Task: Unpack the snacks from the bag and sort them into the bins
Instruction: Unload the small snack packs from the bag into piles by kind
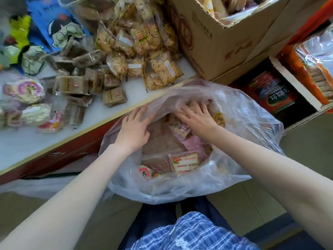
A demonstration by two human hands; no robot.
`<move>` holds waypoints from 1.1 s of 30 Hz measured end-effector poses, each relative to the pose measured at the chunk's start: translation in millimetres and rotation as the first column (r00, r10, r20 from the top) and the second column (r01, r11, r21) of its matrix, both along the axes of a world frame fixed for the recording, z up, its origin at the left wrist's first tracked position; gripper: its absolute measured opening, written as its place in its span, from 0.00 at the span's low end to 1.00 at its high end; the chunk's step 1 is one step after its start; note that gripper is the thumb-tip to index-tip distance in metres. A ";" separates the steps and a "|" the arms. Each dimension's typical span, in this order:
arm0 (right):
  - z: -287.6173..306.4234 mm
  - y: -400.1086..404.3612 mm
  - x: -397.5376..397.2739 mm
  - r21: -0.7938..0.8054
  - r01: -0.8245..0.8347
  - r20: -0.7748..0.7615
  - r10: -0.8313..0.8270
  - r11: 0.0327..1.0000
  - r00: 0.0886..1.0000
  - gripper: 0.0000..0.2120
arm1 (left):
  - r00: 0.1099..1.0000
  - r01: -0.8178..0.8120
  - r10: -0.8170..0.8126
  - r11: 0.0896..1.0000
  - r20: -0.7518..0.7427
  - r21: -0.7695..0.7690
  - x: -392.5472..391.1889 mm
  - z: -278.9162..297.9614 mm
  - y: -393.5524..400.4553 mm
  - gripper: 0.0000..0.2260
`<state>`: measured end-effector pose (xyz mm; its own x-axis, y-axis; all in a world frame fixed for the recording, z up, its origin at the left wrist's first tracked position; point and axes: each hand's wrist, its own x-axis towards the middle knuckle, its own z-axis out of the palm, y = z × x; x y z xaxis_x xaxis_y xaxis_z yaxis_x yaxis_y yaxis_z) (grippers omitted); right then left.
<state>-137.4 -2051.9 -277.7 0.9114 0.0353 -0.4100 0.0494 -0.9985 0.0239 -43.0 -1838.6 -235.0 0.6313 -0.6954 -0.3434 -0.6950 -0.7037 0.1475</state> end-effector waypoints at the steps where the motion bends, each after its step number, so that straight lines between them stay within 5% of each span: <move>1: -3.9 3.8 6.3 0.002 0.048 -0.018 -0.048 0.999 0.999 0.32 | 1.000 -0.012 0.012 1.000 0.006 0.014 -2.8 0.0 9.9 0.29; 4: -4.7 18.0 17.1 -0.034 0.057 0.027 -0.056 0.998 0.998 0.30 | 0.998 -0.061 0.061 0.997 -0.007 0.056 -5.6 -1.4 38.0 0.28; 6: -1.2 23.6 11.6 -0.044 -0.094 0.088 0.098 0.995 0.991 0.21 | 0.994 -0.100 0.103 0.990 -0.027 0.100 -4.7 -4.1 51.3 0.29; 10: 9.0 24.5 -13.8 0.237 -0.248 0.194 0.205 0.939 0.960 0.11 | 0.968 -0.224 0.229 0.973 -0.108 0.052 -1.2 -10.3 55.7 0.30; 13: 26.3 29.6 -20.6 0.469 -0.073 0.216 -0.034 0.880 0.976 0.14 | 0.932 -0.281 0.270 0.960 -0.242 -0.010 -6.2 -11.6 53.9 0.30; 19: 79.1 65.0 40.4 0.739 0.167 0.231 -0.478 0.653 0.848 0.15 | 0.847 -0.468 0.406 0.876 -0.342 -0.120 -8.9 0.4 92.4 0.26; 25: 88.8 163.2 126.6 0.852 0.287 0.011 -0.565 0.437 0.825 0.10 | 0.638 -0.737 0.647 0.670 -0.418 -0.087 -12.2 2.2 177.6 0.25; 29: 81.3 243.7 178.6 0.866 0.482 -0.348 -0.533 0.134 0.771 0.12 | 0.480 -0.850 0.708 0.521 -0.518 -0.075 -19.1 -5.2 221.0 0.24; 33: 81.5 318.2 234.2 0.844 0.532 -0.433 -0.507 0.062 0.745 0.14 | 0.426 -0.883 0.714 0.460 -0.555 -0.086 -21.4 -7.9 247.1 0.24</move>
